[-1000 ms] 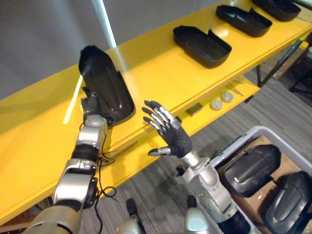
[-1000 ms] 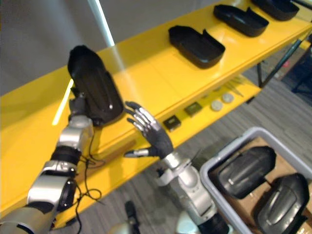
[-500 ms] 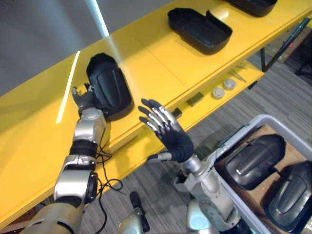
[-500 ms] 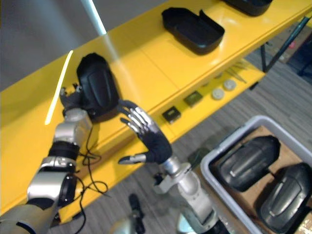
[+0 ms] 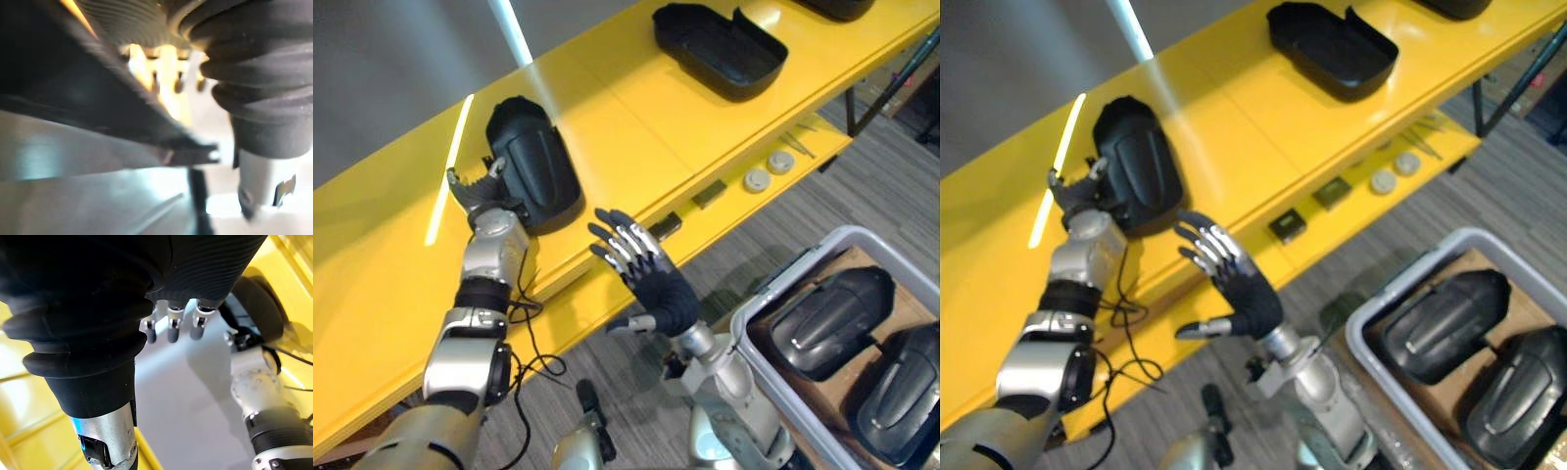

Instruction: Walk over and take plastic housings, then place them on the shelf

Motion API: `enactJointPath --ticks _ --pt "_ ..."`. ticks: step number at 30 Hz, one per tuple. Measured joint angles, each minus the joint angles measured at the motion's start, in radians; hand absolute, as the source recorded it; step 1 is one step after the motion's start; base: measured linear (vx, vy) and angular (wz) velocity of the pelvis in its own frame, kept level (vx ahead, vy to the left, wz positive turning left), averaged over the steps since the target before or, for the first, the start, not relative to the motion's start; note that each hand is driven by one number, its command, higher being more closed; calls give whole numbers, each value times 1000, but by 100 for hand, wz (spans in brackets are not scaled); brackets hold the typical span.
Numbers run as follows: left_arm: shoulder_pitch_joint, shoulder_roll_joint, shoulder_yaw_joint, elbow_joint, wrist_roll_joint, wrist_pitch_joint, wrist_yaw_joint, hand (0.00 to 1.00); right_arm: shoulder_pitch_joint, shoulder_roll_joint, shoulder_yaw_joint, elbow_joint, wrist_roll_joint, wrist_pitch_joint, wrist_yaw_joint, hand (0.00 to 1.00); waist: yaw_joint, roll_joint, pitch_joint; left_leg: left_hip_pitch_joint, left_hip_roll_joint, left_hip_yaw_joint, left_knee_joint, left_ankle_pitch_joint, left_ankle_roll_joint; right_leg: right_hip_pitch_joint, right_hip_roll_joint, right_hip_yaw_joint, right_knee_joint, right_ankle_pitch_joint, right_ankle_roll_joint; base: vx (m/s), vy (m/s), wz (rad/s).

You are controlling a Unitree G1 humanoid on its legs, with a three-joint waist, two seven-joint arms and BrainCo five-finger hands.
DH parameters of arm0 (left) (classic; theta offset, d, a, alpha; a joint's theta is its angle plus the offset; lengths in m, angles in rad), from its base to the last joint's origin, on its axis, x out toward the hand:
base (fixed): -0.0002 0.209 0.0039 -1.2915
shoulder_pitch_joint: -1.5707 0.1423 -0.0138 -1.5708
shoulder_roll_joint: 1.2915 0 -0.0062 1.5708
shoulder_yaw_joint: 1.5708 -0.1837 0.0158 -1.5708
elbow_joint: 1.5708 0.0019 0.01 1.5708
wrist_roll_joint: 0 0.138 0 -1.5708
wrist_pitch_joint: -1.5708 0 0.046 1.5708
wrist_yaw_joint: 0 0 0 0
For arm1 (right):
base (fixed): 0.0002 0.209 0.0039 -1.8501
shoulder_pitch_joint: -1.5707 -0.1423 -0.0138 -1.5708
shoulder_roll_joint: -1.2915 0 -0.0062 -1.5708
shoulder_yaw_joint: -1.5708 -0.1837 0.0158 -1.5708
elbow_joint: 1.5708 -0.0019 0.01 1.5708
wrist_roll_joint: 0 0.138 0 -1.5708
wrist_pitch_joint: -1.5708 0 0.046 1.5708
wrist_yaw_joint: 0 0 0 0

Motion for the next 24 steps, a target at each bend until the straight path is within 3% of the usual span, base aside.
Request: enactJointPath --ticks 4,5,8,10,11,15,19,24 --pt "27 43 -7 -56 6 -120 -36 0 8 -23 -21 56 -58 -32 1 0 -5 0 0 13 2 -24 0 0 0 40 0 -27 -18 -2 0 1 -14 16" --pt "98 50 -1 -157 13 -172 -68 0 10 -26 -41 83 -90 -43 0 0 -1 0 -1 17 1 -40 0 0 0 61 0 -43 -29 0 1 9 -13 27" --pt "284 50 18 -360 19 -225 -122 0 14 -27 -82 120 -117 -64 -4 0 30 1 -5 35 1 -55 0 0 0 101 0 -62 -53 1 2 29 -8 19" --pt "433 27 65 -522 24 -235 -156 0 11 -27 -110 138 -137 -79 -8 0 45 2 -11 42 0 -76 0 0 -1 137 0 -93 -75 4 3 46 -18 37" --pt "568 -20 100 -655 46 -241 -181 0 9 -28 -141 160 -154 -82 -25 0 64 2 -25 44 -2 -104 0 -1 -1 168 1 -120 -97 5 3 27 -18 38" --pt "844 -121 145 -863 101 -253 -226 0 -14 -31 -205 204 -153 -83 -48 0 131 0 -81 42 -6 -153 0 -2 -3 222 4 -184 -137 6 2 26 -22 41" --pt "1038 -192 155 -967 182 -272 -267 0 -77 -31 -204 243 -159 -71 -48 0 184 -5 -119 42 -12 -192 -1 1 -8 254 4 -221 -155 5 0 -17 -11 30" --pt "1148 -257 153 -1041 209 -333 -317 0 -117 -30 -167 303 -169 -52 -47 0 214 -25 -143 24 -20 -238 -6 4 -7 281 7 -275 -172 0 -7 -46 -12 27"
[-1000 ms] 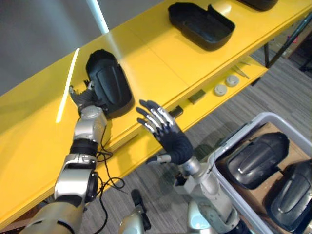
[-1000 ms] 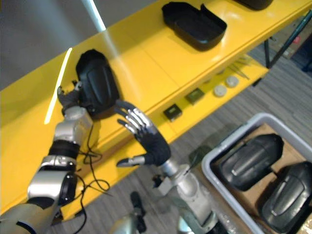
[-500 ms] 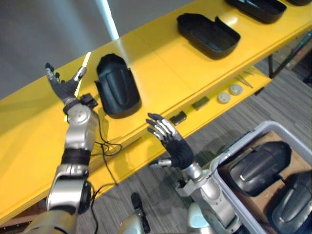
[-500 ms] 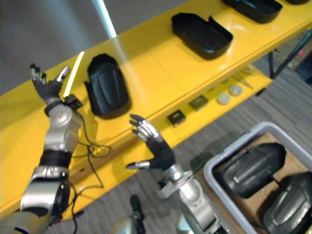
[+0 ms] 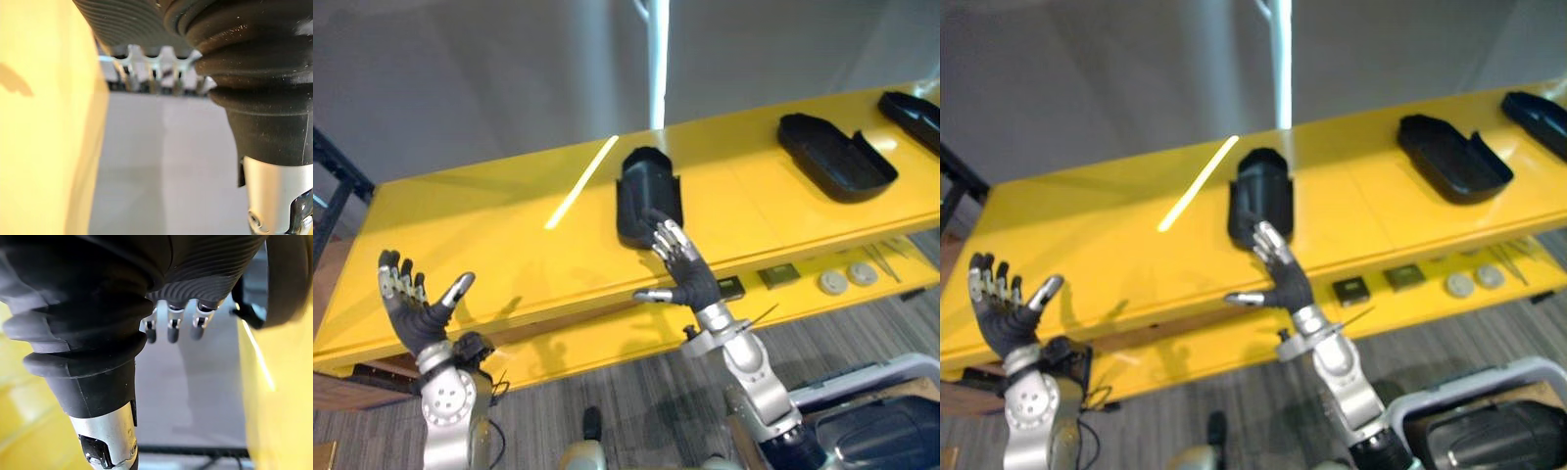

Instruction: Walk over and take plastic housings, then place them on the shelf

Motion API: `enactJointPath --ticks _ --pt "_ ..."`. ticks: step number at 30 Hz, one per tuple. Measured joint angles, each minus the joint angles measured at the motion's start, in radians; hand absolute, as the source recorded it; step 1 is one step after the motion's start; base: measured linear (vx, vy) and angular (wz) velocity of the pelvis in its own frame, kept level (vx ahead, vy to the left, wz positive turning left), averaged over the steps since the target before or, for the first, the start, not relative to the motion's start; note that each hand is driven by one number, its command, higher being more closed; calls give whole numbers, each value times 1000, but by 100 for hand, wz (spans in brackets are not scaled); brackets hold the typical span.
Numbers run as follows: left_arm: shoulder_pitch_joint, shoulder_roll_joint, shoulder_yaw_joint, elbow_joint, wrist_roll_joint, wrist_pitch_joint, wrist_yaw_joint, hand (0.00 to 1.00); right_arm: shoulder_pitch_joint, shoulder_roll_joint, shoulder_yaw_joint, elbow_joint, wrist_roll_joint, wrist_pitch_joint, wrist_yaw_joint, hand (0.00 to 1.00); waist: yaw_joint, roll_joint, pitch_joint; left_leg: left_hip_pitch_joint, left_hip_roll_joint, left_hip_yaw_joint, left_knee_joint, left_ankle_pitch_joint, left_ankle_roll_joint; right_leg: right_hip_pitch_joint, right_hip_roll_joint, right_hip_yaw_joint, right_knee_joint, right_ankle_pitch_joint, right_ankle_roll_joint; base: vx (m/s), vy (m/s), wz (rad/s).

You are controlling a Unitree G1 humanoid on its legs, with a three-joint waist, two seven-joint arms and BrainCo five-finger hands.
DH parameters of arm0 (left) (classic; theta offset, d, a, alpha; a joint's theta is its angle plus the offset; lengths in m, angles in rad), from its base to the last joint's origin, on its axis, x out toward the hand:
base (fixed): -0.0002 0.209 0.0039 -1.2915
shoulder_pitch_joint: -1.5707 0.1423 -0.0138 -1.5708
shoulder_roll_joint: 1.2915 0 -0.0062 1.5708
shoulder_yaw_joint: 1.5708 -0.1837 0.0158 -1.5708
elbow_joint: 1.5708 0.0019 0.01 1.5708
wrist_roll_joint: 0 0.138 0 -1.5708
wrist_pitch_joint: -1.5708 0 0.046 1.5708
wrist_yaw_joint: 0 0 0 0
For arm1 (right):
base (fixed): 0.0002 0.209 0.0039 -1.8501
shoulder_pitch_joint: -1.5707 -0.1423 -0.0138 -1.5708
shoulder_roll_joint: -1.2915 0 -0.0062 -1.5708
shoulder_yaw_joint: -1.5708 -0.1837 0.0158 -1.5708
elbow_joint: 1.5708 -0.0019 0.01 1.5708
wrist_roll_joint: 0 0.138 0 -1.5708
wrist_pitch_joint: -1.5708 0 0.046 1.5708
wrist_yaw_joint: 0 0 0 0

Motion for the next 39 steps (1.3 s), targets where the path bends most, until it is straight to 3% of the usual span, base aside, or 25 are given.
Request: enactJointPath --ticks 1,3,5,13,18,23,27,32,39 --pt "27 -1 -5 -15 0 -17 -32 0 -33 7 35 35 2 3 -3 0 19 -8 -5 0 -1 -1 0 2 0 1 0 -1 0 0 0 -21 -7 6" --pt "36 -1 -13 -24 5 -24 -40 0 -62 24 57 68 2 9 -12 0 28 -12 -7 -1 -1 -3 0 5 -1 1 0 -3 0 0 0 -2 -5 4" --pt "30 -2 -52 -28 6 -47 -72 0 -126 78 91 167 -2 21 -68 0 36 -19 -15 -17 -5 -28 0 16 1 3 1 -29 0 0 0 -1 -20 27" --pt "19 -9 -141 -27 -2 -55 -132 0 -282 216 130 460 -6 72 -208 0 72 -20 -15 -16 -11 -50 0 19 0 22 0 -51 4 2 1 13 -15 10" --pt "-8 -9 -204 -26 -3 -55 -156 0 -376 275 126 665 -86 123 -356 0 86 -10 -9 -20 -12 -55 0 20 -2 21 0 -55 4 1 1 0 0 0" --pt "-28 -12 -234 -26 -21 -55 -168 0 -458 286 56 749 -138 148 -458 0 89 22 14 -53 -15 -84 0 34 -2 4 3 -82 7 1 0 -38 -13 16" --pt "-28 -28 -243 -25 -51 -55 -167 0 -495 286 3 779 -175 148 -506 0 91 33 34 -54 -17 -84 1 35 -2 1 1 -82 17 1 0 0 0 0" --pt "-32 -28 -247 -25 -52 -55 -165 0 -542 279 -101 801 -201 145 -625 0 90 46 50 -68 -18 -87 1 38 0 -14 -1 -84 26 0 0 0 0 0" --pt "-47 -29 -284 -21 -82 -57 -144 0 -612 265 -198 826 -240 143 -692 0 83 63 90 -68 -20 -88 5 41 2 -22 -7 -83 44 -8 0 0 -5 0"
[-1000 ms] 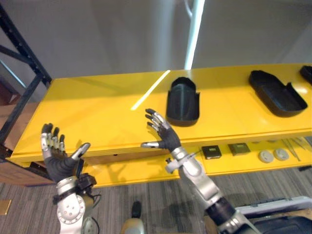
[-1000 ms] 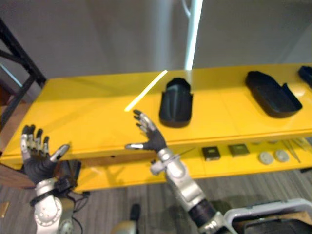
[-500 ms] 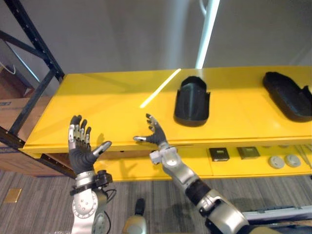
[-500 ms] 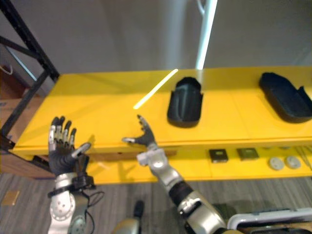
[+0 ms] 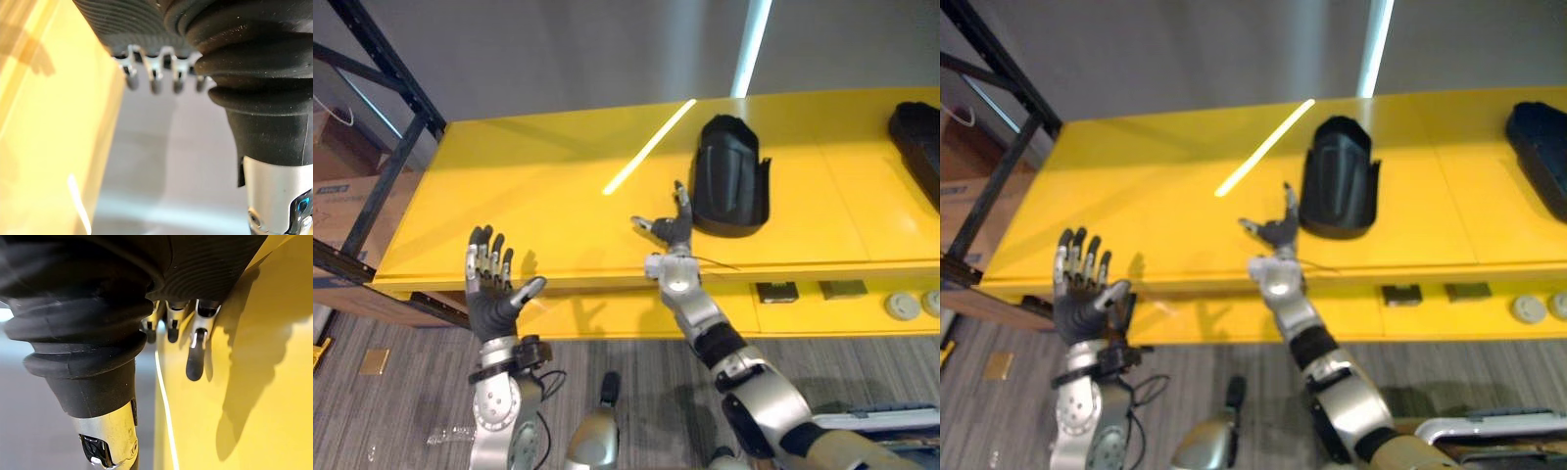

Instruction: Walk over and take plastic housings, then place them on the shelf

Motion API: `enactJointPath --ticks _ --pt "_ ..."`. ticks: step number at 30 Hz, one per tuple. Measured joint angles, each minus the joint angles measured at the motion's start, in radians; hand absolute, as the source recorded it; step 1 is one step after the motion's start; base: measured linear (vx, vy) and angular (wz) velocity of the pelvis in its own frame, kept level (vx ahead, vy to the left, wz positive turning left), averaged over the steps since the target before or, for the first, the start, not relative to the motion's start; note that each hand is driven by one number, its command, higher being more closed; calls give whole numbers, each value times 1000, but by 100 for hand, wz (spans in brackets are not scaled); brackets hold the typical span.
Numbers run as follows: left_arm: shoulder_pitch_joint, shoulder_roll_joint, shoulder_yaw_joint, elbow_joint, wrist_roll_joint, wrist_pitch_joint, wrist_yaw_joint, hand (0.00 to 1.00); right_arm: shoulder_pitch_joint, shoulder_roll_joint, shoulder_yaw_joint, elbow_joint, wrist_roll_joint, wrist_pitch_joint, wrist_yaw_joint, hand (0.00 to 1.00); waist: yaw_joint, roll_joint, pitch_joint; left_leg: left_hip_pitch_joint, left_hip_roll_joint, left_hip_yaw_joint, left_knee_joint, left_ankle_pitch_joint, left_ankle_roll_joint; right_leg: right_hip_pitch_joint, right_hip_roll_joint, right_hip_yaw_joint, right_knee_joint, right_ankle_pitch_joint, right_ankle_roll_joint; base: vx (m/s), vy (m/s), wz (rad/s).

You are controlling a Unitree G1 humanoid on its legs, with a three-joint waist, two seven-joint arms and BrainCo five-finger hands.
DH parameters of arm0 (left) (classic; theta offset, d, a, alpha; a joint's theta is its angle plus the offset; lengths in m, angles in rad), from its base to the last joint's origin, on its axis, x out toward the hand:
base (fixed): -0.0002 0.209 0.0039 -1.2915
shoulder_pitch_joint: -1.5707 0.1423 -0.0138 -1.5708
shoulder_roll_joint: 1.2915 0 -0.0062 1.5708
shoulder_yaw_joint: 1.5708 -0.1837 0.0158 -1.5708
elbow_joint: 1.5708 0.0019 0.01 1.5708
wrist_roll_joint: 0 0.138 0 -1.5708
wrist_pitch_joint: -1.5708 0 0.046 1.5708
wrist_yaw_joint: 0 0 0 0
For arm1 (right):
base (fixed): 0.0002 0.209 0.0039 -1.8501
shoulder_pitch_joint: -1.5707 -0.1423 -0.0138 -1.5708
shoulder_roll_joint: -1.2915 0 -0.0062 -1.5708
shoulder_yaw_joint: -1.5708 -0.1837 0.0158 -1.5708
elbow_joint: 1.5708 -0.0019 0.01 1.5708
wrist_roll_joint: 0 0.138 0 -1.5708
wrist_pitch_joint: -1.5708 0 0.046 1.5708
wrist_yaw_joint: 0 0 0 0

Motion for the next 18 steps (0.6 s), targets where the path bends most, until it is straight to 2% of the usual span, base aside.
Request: enactJointPath --ticks 4,7,12,14,18 --pt "1 -3 0 12 -24 -1 3 0 -8 -24 -31 4 -12 -1 -3 0 -3 0 0 0 0 2 0 2 0 -9 -4 3 17 -9 1 0 0 0" --pt "-4 0 -21 30 -43 -2 2 0 -9 -64 -31 5 -15 -4 28 0 -2 0 1 0 1 1 -1 0 -1 -8 -4 4 19 -13 8 -9 -22 1" --pt "-4 -2 -29 44 -46 -2 -9 0 -2 -80 -16 11 4 -53 141 0 -5 -1 4 15 1 14 0 1 -1 -7 -10 11 31 -14 7 1 -19 -6" --pt "-6 -2 -29 44 -46 -2 -23 0 5 -82 26 12 24 -90 217 0 -8 4 8 19 1 15 0 1 -1 -5 -11 12 32 -14 8 -16 -18 -5" --pt "-6 -2 -28 44 -44 -2 -30 0 39 -82 117 -45 58 -118 309 0 -10 0 11 19 2 17 0 1 -1 -7 -11 12 29 -14 8 0 0 0"
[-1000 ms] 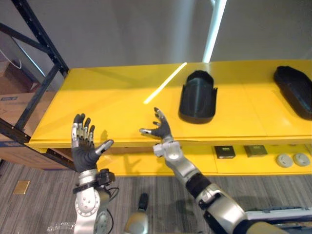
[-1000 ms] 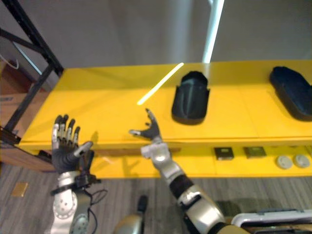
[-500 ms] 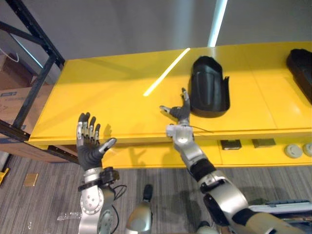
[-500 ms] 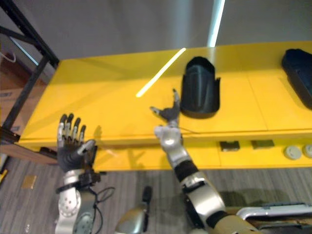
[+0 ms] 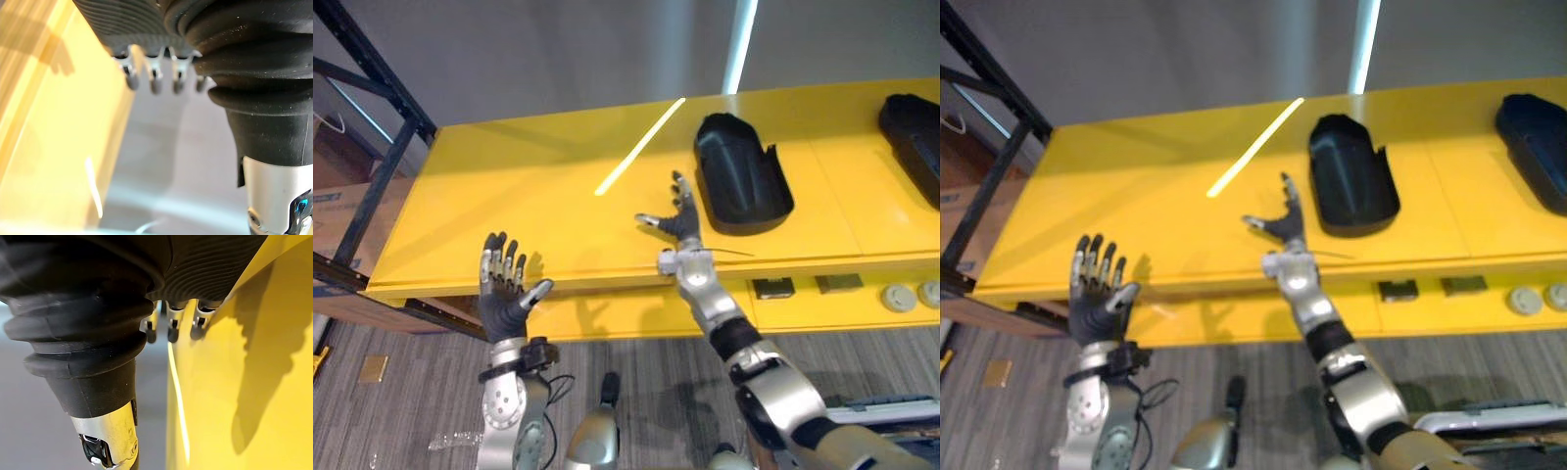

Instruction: Walk over and take plastic housings, then place them on the shelf

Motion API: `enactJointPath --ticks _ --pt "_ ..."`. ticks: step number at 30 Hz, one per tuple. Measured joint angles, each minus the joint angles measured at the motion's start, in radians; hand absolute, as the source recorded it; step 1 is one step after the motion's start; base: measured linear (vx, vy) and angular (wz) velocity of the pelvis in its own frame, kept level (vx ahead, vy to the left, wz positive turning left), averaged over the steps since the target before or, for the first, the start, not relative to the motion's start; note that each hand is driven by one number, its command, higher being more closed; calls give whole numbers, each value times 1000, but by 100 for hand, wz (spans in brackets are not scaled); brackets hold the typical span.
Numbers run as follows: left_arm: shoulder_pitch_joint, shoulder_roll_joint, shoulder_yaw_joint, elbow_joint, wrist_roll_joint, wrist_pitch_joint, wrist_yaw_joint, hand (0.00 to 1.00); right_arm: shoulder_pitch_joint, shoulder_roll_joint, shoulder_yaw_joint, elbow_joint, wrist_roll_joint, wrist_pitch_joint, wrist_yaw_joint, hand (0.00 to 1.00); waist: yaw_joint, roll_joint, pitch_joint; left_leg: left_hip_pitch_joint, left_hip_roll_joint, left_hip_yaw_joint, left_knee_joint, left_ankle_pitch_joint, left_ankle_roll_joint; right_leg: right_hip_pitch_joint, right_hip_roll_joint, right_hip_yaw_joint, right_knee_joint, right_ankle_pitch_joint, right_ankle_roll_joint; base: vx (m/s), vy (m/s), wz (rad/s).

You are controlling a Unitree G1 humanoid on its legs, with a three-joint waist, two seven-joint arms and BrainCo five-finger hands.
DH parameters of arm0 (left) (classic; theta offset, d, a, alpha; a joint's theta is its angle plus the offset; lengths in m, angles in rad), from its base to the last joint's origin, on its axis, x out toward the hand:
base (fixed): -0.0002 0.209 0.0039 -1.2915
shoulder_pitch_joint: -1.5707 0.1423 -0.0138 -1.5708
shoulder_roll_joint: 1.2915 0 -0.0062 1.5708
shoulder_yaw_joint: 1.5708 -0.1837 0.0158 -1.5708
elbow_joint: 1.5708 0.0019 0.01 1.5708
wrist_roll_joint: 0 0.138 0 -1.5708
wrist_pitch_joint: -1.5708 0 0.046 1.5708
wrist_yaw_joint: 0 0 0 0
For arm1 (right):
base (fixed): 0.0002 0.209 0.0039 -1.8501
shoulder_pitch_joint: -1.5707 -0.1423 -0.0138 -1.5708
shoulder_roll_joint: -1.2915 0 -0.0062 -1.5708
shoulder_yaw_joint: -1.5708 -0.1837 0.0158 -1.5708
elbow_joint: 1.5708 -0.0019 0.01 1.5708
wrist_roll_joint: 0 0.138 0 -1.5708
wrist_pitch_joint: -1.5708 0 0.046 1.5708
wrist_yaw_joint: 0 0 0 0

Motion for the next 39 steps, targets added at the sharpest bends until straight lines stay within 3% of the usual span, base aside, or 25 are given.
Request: enactJointPath --ticks 2,7,8,13,15,23,30,39 --pt "1 0 1 0 6 0 0 0 24 4 46 -107 25 -9 52 0 -1 -2 1 0 0 0 0 0 0 0 0 0 -3 0 0 0 0 0" --pt "14 0 24 0 7 0 0 0 81 -5 24 -372 22 -36 63 0 -14 -16 10 1 1 2 0 0 0 0 0 1 -3 1 1 0 0 0" --pt "14 0 42 0 7 0 0 0 107 -17 -16 -456 21 -36 55 0 -22 -23 13 1 1 4 0 0 0 -1 0 4 -5 2 2 -12 -13 -4" --pt "22 0 49 0 7 0 1 0 152 -97 -205 -560 -18 -25 9 0 -31 -30 12 1 2 31 -4 -2 3 -3 2 28 -29 25 5 -6 -5 -15" --pt "35 1 49 -3 7 0 1 0 192 -138 -286 -595 -16 -24 -1 0 -47 -33 11 1 3 37 -4 -2 3 -3 3 33 -37 34 6 0 -8 -7" --pt "38 2 46 -24 6 -5 2 0 305 -224 -443 -605 -18 15 -65 0 -81 -36 11 6 13 50 -4 -2 3 -7 12 52 -36 39 5 -6 -17 -6" --pt "27 6 40 -34 5 -11 2 0 305 -246 -467 -519 -7 19 -92 0 -81 -55 10 -1 16 53 -5 -2 4 -19 15 59 -33 44 2 -22 -10 -1" --pt "1 6 40 -34 5 -10 1 0 304 -265 -465 -410 145 22 109 0 -80 -63 8 3 17 54 -5 1 4 -21 15 67 -19 42 0 -15 -4 0"
